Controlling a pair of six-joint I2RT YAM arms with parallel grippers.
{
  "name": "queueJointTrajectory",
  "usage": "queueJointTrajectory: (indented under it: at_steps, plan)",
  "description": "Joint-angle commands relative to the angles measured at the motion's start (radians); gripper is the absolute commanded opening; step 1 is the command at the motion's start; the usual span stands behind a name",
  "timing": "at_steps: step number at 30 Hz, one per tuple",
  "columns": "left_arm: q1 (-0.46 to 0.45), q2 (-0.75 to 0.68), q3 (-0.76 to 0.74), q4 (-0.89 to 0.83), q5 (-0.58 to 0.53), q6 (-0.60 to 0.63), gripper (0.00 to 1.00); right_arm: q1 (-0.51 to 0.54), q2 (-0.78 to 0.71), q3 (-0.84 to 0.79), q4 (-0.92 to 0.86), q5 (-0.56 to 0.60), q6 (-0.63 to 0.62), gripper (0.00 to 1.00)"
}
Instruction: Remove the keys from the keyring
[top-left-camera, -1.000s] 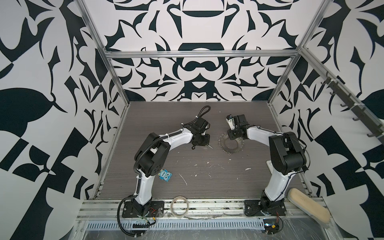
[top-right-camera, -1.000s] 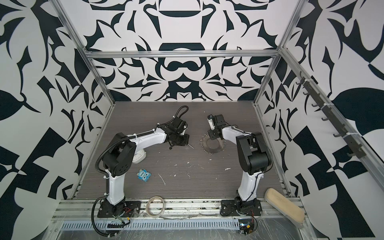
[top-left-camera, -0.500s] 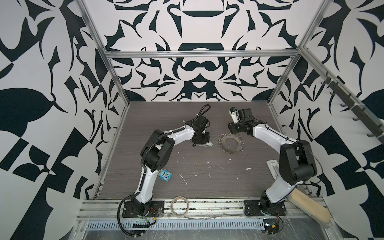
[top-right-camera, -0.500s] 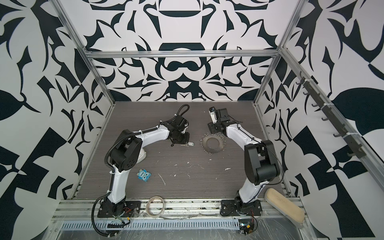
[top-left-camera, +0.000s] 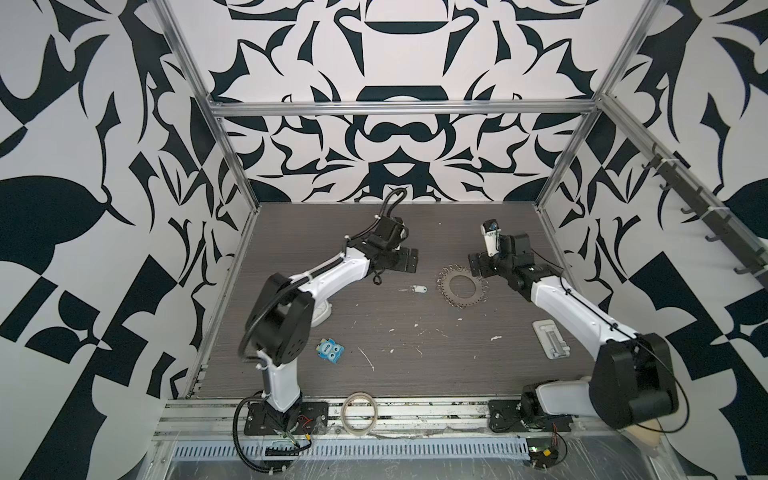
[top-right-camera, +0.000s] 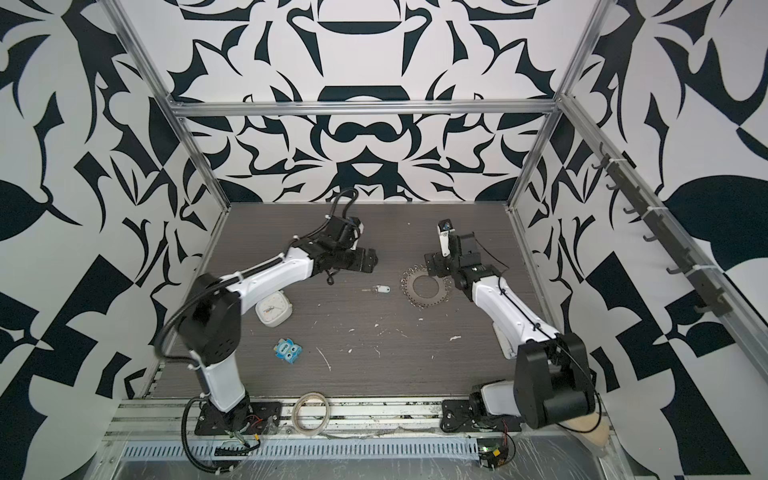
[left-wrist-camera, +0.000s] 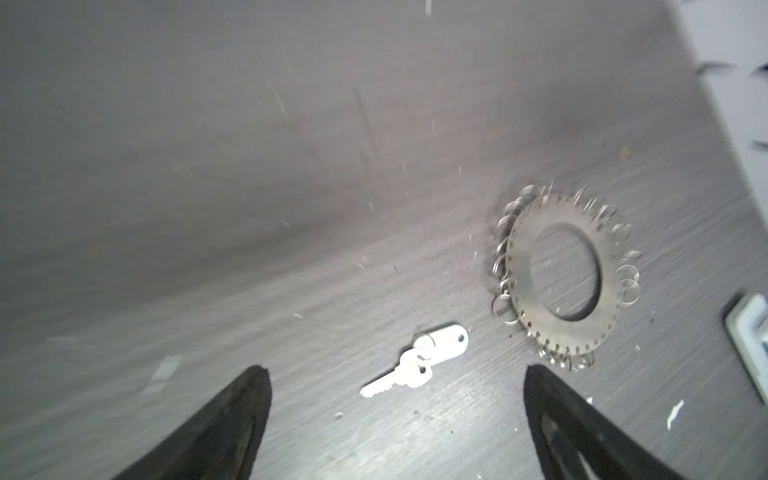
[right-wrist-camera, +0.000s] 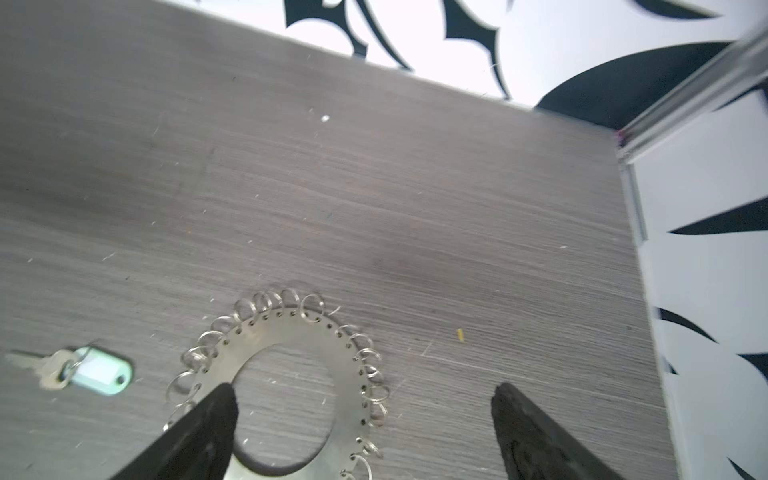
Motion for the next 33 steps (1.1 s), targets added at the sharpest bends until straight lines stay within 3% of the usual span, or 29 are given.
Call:
queueJointTrajectory:
  at_steps: [1, 5, 9, 12, 15, 17, 18, 21, 24, 28, 33]
  plan:
    - [0.079, -0.146, -0.16, 0.259, -0.158, 0.051, 0.99, -0.02, -0.058, -0.107, 0.251, 0.15, 0.054, 0.99]
    - [0.265, -0.282, -0.391, 0.474, -0.166, -0.043, 0.99, -0.04, -0.055, -0.247, 0.458, 0.223, 0.065, 0.99]
    - [0.378, -0.386, -0.64, 0.804, -0.203, 0.128, 0.99, -0.041, 0.025, -0.329, 0.604, 0.256, 0.061, 0.99]
    - [0.436, -0.441, -0.701, 0.796, -0.267, 0.231, 0.99, -0.04, 0.083, -0.4, 0.722, 0.292, 0.085, 0.99]
    - [0.49, -0.457, -0.729, 0.726, -0.289, 0.272, 0.99, -0.04, 0.182, -0.541, 1.05, 0.296, 0.083, 1.0]
    - [0.512, -0.444, -0.794, 0.816, -0.305, 0.288, 0.99, -0.037, 0.281, -0.623, 1.322, 0.279, 0.059, 1.0]
    - [0.514, -0.436, -0.829, 0.88, -0.314, 0.305, 0.99, -0.032, 0.279, -0.632, 1.339, 0.278, 0.05, 1.0]
    - [0.515, -0.406, -0.927, 1.049, -0.362, 0.368, 0.99, -0.032, 0.242, -0.577, 1.173, 0.255, 0.056, 1.0]
    - [0.52, -0.422, -0.963, 1.058, -0.414, 0.355, 0.99, -0.032, 0.25, -0.524, 1.085, 0.232, 0.049, 1.0]
    - [0.542, -0.384, -1.022, 1.115, -0.366, 0.312, 0.99, -0.034, 0.251, -0.524, 1.086, 0.231, 0.052, 1.0]
    - [0.556, -0.154, -1.143, 1.563, -0.32, 0.338, 0.99, -0.035, 0.25, -0.526, 1.087, 0.238, 0.05, 1.0]
